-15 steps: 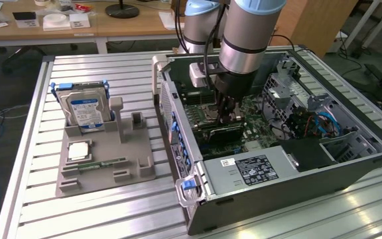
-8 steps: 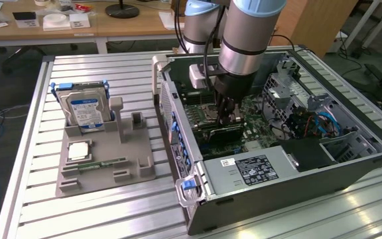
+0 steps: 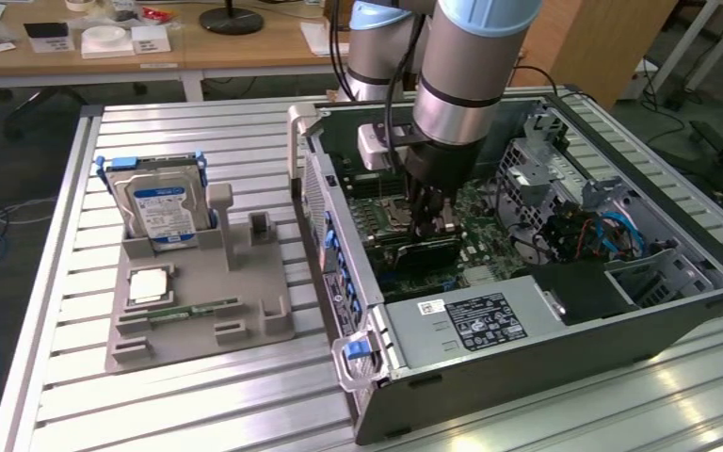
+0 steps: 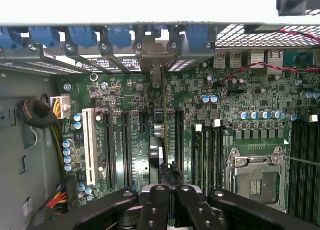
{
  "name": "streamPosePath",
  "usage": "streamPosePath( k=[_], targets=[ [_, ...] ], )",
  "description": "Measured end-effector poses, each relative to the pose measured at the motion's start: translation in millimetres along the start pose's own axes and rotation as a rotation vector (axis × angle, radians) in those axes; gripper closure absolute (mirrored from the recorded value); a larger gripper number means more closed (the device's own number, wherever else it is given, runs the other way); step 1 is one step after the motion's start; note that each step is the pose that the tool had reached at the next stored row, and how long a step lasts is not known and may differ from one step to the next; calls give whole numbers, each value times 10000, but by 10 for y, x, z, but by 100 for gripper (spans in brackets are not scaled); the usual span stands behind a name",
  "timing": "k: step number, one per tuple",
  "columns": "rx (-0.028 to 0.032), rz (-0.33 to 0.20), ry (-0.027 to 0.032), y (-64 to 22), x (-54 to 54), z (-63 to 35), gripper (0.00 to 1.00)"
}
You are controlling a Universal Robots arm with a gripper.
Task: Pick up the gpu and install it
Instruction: 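Press down on the gpu until it lock into place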
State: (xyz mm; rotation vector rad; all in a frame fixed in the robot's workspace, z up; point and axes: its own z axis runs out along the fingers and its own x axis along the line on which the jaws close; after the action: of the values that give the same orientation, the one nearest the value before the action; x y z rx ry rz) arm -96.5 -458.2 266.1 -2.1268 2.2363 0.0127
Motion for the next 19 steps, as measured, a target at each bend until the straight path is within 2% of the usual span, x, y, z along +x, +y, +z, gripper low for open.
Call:
streamPosePath(
  k=[19],
  targets=[
    [0, -1, 14, 4, 3, 47, 89]
  ],
)
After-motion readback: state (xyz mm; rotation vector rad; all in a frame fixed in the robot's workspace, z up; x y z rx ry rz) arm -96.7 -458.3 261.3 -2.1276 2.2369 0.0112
